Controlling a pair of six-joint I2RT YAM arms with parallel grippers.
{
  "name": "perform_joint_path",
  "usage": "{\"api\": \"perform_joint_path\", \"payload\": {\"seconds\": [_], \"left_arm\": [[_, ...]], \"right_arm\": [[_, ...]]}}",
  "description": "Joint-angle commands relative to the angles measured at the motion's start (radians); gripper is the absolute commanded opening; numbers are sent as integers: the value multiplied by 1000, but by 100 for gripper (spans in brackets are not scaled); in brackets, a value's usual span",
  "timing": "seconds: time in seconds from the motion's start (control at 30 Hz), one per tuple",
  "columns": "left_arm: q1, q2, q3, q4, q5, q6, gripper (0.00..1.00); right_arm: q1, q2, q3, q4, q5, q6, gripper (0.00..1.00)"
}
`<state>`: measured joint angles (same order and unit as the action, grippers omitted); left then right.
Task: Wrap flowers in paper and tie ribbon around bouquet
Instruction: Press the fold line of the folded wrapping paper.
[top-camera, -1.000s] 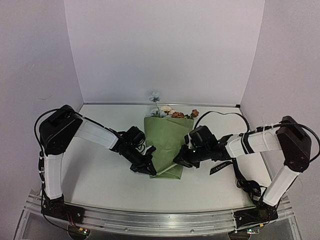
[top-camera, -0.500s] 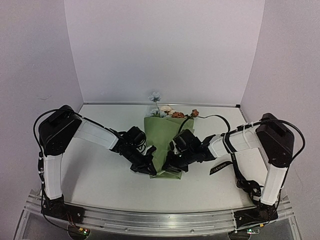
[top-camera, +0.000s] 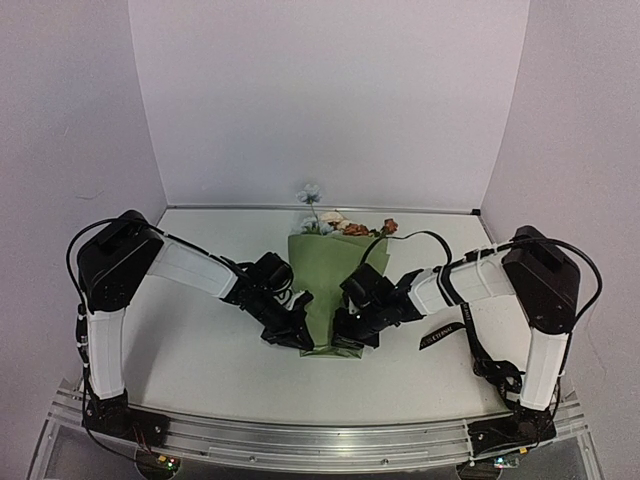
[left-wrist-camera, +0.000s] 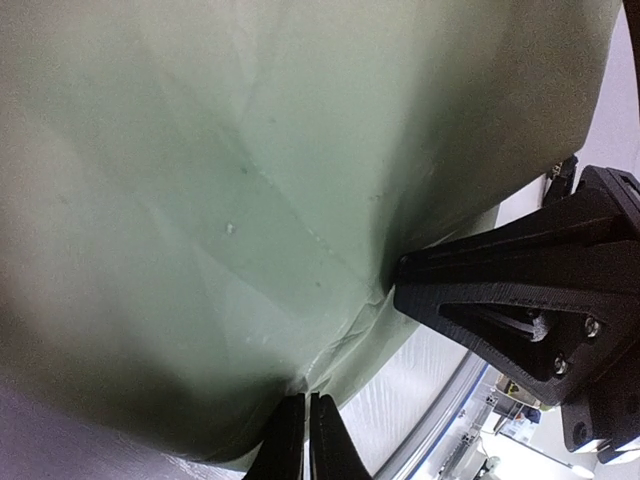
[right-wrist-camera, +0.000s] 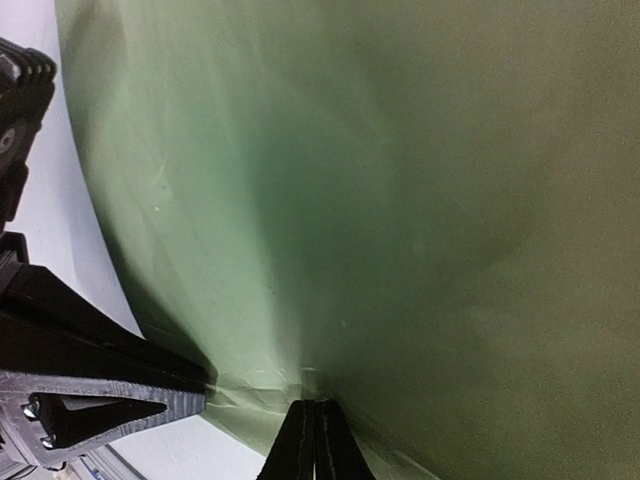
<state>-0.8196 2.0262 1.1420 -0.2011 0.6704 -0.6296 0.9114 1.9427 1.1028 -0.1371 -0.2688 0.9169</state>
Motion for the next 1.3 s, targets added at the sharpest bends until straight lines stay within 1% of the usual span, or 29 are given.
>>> {"api": "perform_joint_path", "payload": {"seconds": [0.0,0.13,0.33,0.5,0.6,0.7,0.9,1.03,1.27], "left_arm": [[5,-5,22,-51,-47,-13,7],[29,-3,23,-30,-33,-30,7],[53,19,19,-2,-6,-44,7],[51,32,11,0,5,-41,6],[50,31,6,-6,6,-40,5],[44,25,1,-6,5,-39,5],[43,17,-19,-2,6,-38,5],[43,3,-25,-3,7,-30,5],[42,-4,-25,2,17,-31,5]], "right_arm": [[-1,22,35,-237,92,-10,4],[0,38,72,-299,98,-10,4],[3,38,94,-325,84,-15,4],[12,-41,110,-334,75,-57,8],[27,-95,134,-337,63,-106,11],[48,-114,171,-344,68,-165,14],[57,-72,212,-349,76,-218,17],[57,-21,227,-349,75,-259,18],[59,62,242,-318,149,-301,17]]}}
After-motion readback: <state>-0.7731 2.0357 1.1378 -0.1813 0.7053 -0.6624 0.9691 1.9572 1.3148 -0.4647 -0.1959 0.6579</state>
